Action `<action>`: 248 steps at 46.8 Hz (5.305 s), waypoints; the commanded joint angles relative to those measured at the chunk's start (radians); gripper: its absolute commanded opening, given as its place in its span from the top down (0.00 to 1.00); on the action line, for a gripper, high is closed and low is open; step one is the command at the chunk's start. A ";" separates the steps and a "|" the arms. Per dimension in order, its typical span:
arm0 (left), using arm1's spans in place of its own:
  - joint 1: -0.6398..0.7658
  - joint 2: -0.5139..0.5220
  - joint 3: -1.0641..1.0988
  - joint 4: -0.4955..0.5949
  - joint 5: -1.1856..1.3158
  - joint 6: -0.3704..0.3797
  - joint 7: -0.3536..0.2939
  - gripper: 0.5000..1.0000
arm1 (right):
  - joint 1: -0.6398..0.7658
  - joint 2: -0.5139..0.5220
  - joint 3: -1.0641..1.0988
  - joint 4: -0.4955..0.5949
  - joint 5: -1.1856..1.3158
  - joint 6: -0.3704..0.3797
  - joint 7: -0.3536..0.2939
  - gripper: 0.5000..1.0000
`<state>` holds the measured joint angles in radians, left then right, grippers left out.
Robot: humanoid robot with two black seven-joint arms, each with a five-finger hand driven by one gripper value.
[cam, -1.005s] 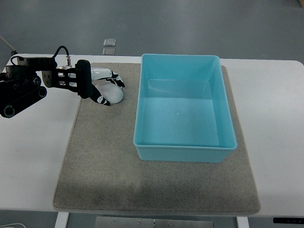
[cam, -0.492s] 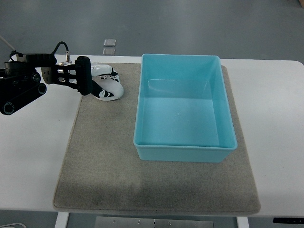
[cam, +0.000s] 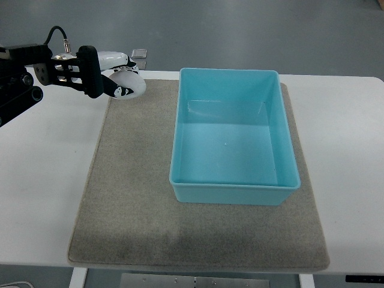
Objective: Place white toy into blue box with left hand
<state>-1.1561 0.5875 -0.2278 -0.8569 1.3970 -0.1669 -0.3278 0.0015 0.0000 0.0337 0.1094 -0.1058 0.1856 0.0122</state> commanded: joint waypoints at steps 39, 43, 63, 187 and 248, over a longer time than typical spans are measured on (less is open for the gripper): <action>-0.186 -0.023 -0.050 -0.221 0.008 -0.014 -0.016 1.00 | 0.000 0.000 0.000 0.000 0.000 0.000 0.000 0.13; -0.183 -0.035 -0.045 -0.243 0.010 -0.016 -0.016 1.00 | 0.000 0.000 0.000 0.000 0.000 0.000 0.000 0.13; -0.154 -0.152 -0.005 -0.260 0.014 -0.020 -0.014 1.00 | 0.000 0.000 0.000 0.000 0.000 0.000 0.000 0.13; 0.084 -0.166 -0.039 0.205 -1.768 -0.415 0.246 0.01 | 0.000 0.000 0.000 0.000 0.000 0.000 0.000 0.13; 0.174 -0.063 -0.145 0.202 -1.906 -0.413 0.395 0.01 | 0.000 0.000 0.000 0.000 0.000 0.000 0.000 0.13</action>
<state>-0.9848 0.5245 -0.3620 -0.6533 -0.5115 -0.5797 0.0669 0.0015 0.0000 0.0337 0.1089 -0.1058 0.1856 0.0122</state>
